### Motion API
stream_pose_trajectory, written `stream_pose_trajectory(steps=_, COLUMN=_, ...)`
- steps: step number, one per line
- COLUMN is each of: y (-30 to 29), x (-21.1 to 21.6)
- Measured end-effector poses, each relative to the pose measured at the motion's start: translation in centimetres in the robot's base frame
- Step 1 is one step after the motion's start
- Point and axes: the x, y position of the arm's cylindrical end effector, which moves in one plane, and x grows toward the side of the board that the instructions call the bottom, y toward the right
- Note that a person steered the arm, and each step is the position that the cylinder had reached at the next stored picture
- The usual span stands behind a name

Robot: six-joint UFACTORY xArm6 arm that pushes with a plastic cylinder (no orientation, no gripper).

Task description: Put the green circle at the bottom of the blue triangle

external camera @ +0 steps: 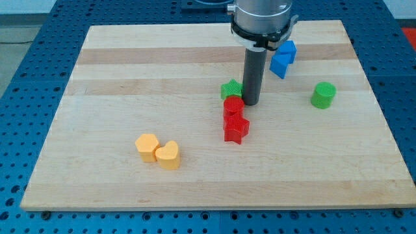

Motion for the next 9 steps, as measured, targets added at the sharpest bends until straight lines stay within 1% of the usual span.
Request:
stream_pose_trajectory(steps=1, y=2.0, x=0.3)
stream_pose_trajectory(steps=2, y=5.6, x=2.7)
stream_pose_trajectory(steps=3, y=11.0, x=5.2)
stream_pose_trajectory(steps=4, y=16.3, x=4.6)
stream_pose_trajectory(steps=5, y=16.3, x=2.3)
stream_pose_trajectory(steps=6, y=14.6, x=1.4)
stream_pose_trajectory(steps=8, y=12.7, x=-2.1)
stream_pose_trajectory(steps=9, y=11.3, x=-2.8)
